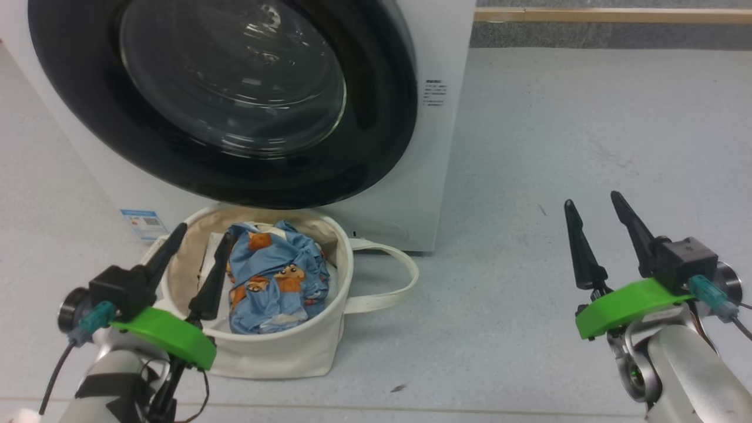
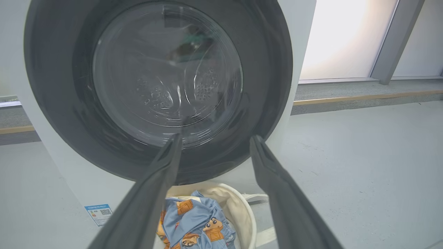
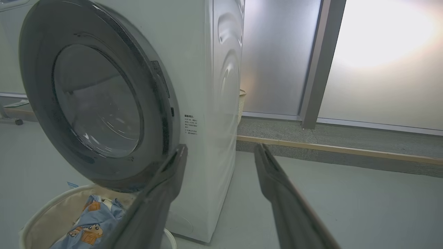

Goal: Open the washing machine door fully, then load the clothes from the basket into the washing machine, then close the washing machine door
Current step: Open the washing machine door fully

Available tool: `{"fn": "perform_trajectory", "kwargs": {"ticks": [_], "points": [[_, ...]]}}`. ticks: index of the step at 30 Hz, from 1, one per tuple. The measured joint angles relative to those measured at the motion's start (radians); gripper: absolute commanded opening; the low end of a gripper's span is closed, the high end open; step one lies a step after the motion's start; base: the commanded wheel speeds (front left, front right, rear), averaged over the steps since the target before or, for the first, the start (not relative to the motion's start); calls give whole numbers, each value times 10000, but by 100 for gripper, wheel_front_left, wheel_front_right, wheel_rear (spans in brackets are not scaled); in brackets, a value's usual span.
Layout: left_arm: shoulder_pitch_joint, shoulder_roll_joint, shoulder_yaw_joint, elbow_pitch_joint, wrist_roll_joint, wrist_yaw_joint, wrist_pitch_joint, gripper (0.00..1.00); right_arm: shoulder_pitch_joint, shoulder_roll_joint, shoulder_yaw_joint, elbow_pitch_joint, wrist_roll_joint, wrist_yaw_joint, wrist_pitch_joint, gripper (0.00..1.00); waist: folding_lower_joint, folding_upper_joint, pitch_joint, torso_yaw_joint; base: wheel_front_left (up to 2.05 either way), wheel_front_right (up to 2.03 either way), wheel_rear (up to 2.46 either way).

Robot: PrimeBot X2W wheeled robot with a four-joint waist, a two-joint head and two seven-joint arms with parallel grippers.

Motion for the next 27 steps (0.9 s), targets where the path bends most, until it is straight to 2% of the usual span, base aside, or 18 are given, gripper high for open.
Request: {"fn": "perform_trajectory", "kwargs": {"ticks": [9, 27], "points": [[3, -44, -29, -73, 4, -38, 0, 100, 4, 33, -92, 31, 173, 0, 2, 100, 0, 0, 23, 16, 46, 46, -92], [359, -303, 196, -479, 261, -27, 0, 100, 0, 336, -412, 330, 683, 0, 0, 100, 0, 0, 160, 160, 1, 1, -2]]}}
